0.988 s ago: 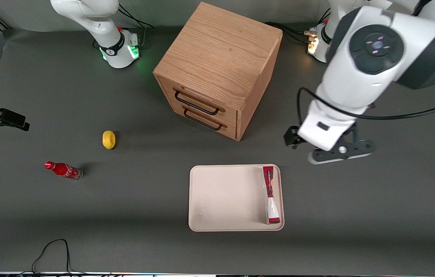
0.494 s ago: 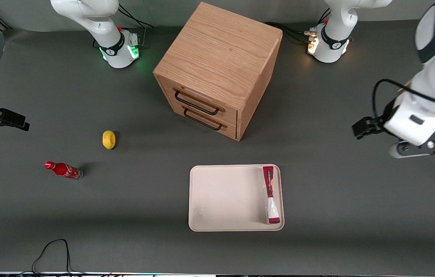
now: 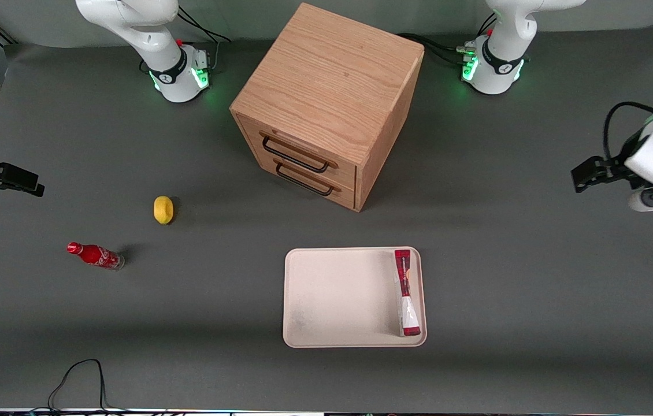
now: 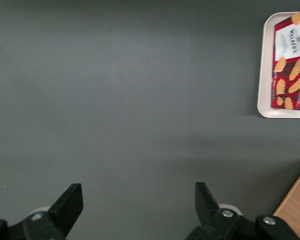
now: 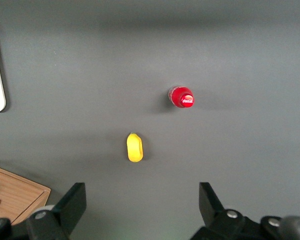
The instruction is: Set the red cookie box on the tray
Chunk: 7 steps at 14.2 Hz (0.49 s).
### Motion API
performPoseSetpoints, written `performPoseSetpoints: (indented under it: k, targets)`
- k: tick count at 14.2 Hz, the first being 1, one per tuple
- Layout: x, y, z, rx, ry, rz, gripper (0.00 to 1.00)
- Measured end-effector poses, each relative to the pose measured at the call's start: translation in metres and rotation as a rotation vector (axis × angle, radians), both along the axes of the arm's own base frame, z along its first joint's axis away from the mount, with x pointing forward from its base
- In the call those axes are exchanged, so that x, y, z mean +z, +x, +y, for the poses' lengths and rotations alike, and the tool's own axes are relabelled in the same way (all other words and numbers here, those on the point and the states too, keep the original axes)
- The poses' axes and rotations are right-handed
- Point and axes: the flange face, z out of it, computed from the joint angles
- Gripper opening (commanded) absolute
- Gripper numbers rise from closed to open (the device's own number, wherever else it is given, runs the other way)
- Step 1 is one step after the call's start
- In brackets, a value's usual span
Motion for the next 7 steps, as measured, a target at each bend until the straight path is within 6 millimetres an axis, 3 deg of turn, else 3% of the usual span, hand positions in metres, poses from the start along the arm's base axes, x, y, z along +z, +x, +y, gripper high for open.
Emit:
performPoseSetpoints:
  k: [3,7]
  targets:
    - [0.0034,-0.0017,0.0205,0.028,-0.010,-0.007,1.00]
    - [0.0046,-0.0012,0.0146,0.020,-0.022,-0.015,1.00]
